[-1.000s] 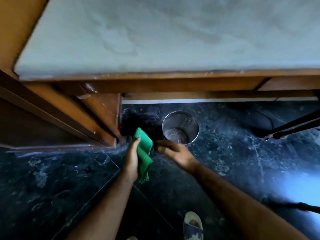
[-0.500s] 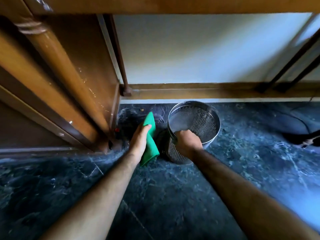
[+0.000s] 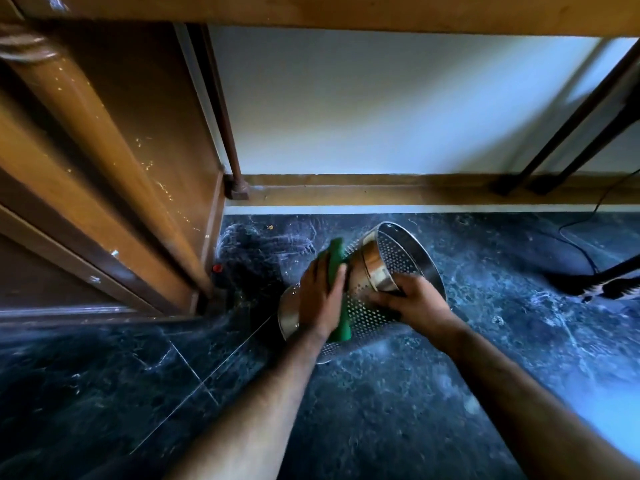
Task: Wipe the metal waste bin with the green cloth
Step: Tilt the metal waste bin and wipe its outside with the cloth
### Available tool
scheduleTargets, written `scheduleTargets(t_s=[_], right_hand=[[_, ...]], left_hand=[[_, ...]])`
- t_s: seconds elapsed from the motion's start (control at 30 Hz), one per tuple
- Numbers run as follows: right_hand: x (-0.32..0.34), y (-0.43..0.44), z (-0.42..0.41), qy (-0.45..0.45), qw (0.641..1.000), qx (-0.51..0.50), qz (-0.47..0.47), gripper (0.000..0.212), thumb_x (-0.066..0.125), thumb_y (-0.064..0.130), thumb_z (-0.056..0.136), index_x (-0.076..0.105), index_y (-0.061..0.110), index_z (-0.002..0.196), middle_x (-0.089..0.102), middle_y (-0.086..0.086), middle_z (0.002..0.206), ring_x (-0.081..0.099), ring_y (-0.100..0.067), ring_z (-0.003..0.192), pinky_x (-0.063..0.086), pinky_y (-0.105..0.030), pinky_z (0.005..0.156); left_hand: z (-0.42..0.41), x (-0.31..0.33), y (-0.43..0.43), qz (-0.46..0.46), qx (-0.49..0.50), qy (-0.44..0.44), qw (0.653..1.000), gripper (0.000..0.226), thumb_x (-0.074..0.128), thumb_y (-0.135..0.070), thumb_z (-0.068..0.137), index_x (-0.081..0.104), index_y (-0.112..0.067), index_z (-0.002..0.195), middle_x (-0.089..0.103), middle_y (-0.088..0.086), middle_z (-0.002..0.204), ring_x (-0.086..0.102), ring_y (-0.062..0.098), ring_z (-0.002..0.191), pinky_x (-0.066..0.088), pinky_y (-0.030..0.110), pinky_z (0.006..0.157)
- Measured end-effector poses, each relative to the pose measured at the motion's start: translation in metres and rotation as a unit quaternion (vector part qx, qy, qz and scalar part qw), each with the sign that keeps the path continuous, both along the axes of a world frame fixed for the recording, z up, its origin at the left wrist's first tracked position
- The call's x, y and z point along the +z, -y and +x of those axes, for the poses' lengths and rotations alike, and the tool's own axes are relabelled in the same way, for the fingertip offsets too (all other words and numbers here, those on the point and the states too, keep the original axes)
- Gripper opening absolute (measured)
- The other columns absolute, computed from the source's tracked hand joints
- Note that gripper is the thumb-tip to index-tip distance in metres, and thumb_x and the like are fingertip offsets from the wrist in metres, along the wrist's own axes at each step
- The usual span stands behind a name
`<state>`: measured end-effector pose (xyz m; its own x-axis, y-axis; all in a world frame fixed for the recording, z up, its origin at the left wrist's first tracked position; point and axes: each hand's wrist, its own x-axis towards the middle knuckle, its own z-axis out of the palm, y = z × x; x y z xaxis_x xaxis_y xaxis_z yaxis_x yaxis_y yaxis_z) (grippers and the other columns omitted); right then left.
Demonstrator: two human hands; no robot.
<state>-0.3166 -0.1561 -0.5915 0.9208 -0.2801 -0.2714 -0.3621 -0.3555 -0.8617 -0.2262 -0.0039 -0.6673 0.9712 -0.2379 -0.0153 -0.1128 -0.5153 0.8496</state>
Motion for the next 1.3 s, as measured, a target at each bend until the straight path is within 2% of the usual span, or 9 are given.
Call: scheduleTargets(t_s=[0.17, 0.33, 0.53, 0.63, 0.73, 0.87, 1.0, 1.13, 1.3], right_hand=[[-0.006, 0.014, -0.023, -0.002, 0.991, -0.007, 0.132, 0.016, 0.080, 0.019, 0.081, 0.077, 0.010, 0.093, 0.082, -0.004, 0.088, 0.077, -0.012, 0.079, 0.055, -0.016, 0.063], [-0.010, 0.018, -0.018, -0.002, 0.996, 0.027, 0.087, 0.008, 0.078, 0.008, 0.083, 0.078, 0.009, 0.091, 0.081, -0.004, 0.087, 0.072, -0.010, 0.075, 0.057, -0.021, 0.070], [-0.001, 0.049, -0.031, -0.080, 0.986, 0.142, 0.027, 0.022, 0.080, 0.002, 0.080, 0.078, 0.021, 0.092, 0.081, 0.004, 0.087, 0.067, -0.002, 0.077, 0.054, -0.019, 0.075], [0.000, 0.047, -0.029, -0.004, 1.000, 0.013, 0.013, 0.015, 0.083, 0.022, 0.073, 0.074, 0.025, 0.086, 0.077, 0.007, 0.072, 0.065, -0.002, 0.062, 0.050, -0.019, 0.057], [-0.008, 0.037, -0.017, 0.025, 0.993, -0.115, 0.016, 0.021, 0.080, 0.037, 0.072, 0.075, 0.022, 0.086, 0.075, -0.005, 0.070, 0.062, -0.013, 0.062, 0.047, -0.032, 0.063], [-0.008, 0.029, -0.016, 0.028, 0.993, -0.078, 0.086, 0.018, 0.081, 0.026, 0.075, 0.076, 0.015, 0.088, 0.078, -0.013, 0.080, 0.067, -0.020, 0.069, 0.054, -0.040, 0.071], [-0.010, 0.028, -0.022, 0.046, 0.990, -0.001, 0.130, 0.013, 0.076, 0.000, 0.083, 0.075, 0.009, 0.091, 0.078, 0.000, 0.083, 0.069, -0.009, 0.074, 0.055, -0.023, 0.069], [-0.010, 0.029, -0.027, 0.011, 0.984, 0.039, 0.173, 0.026, 0.070, -0.011, 0.083, 0.069, -0.001, 0.107, 0.077, -0.011, 0.099, 0.071, -0.016, 0.086, 0.058, -0.022, 0.077], [-0.003, 0.020, -0.010, 0.031, 0.975, -0.161, 0.153, 0.015, 0.081, 0.023, 0.079, 0.076, 0.018, 0.092, 0.081, 0.000, 0.082, 0.075, -0.016, 0.063, 0.056, -0.025, 0.050]], left_hand=[[0.004, -0.058, -0.038, 0.043, 0.082, -0.077, 0.993, 0.069, 0.028, -0.063, 0.097, 0.048, -0.018, 0.145, 0.055, 0.015, 0.144, 0.052, 0.034, 0.132, 0.039, 0.043, 0.112], [0.021, 0.004, 0.030, -0.012, 0.006, 0.000, 1.000, 0.063, 0.021, -0.072, 0.096, 0.062, -0.033, 0.123, 0.073, 0.000, 0.117, 0.069, 0.022, 0.101, 0.055, 0.035, 0.080], [0.002, 0.026, 0.052, -0.055, -0.092, 0.066, 0.992, 0.053, 0.037, -0.064, 0.095, 0.057, -0.029, 0.130, 0.066, 0.000, 0.121, 0.064, 0.017, 0.108, 0.054, 0.035, 0.089], [-0.012, -0.019, 0.015, 0.033, -0.080, 0.041, 0.995, 0.052, 0.042, -0.053, 0.099, 0.054, -0.021, 0.138, 0.064, 0.007, 0.130, 0.062, 0.024, 0.116, 0.051, 0.036, 0.095], [-0.011, -0.054, -0.014, 0.100, -0.056, -0.014, 0.993, 0.045, 0.040, -0.044, 0.103, 0.060, -0.015, 0.130, 0.067, 0.014, 0.125, 0.063, 0.034, 0.114, 0.050, 0.039, 0.093], [0.012, -0.025, 0.008, 0.100, -0.054, -0.125, 0.986, 0.065, 0.022, -0.068, 0.098, 0.065, -0.025, 0.121, 0.071, 0.007, 0.121, 0.067, 0.030, 0.109, 0.052, 0.037, 0.088], [0.024, 0.033, 0.060, -0.024, -0.069, -0.037, 0.997, 0.058, 0.026, -0.079, 0.088, 0.061, -0.036, 0.109, 0.072, -0.008, 0.093, 0.070, 0.017, 0.085, 0.046, 0.026, 0.064], [0.009, 0.031, 0.055, -0.071, -0.131, 0.105, 0.983, 0.053, 0.039, -0.059, 0.098, 0.050, -0.029, 0.139, 0.061, -0.001, 0.137, 0.059, 0.015, 0.122, 0.048, 0.032, 0.103], [-0.019, -0.036, -0.005, 0.053, -0.088, 0.085, 0.991, 0.070, 0.036, -0.057, 0.096, 0.042, -0.013, 0.150, 0.047, 0.012, 0.154, 0.045, 0.026, 0.140, 0.030, 0.033, 0.120]])
